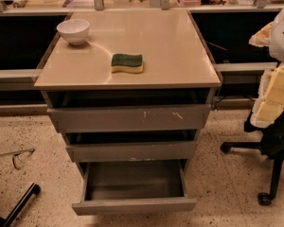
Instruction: Close bottom drawer
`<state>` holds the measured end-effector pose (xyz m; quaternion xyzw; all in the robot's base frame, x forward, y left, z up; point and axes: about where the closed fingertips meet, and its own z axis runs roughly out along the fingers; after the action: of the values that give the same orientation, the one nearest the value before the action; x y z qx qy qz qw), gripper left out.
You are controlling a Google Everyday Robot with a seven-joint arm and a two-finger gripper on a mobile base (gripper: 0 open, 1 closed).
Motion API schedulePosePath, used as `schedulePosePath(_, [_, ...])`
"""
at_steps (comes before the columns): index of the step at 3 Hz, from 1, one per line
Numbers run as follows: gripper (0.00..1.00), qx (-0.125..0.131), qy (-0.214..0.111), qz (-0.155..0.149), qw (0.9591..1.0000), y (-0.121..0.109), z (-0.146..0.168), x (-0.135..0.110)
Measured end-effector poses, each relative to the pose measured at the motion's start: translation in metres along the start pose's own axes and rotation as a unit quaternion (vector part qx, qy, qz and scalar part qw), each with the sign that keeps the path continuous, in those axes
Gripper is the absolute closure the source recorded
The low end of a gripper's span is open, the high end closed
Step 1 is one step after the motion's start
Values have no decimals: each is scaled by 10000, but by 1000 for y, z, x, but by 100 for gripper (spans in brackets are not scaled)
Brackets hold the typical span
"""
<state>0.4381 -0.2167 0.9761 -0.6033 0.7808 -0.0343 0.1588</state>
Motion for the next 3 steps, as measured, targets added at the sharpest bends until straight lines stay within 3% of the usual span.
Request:
schedulePosePath(2, [0, -133, -136, -28, 9998, 6, 18, -5])
schedulePosePath(3, [0, -529, -476, 20, 9975, 29, 77, -18])
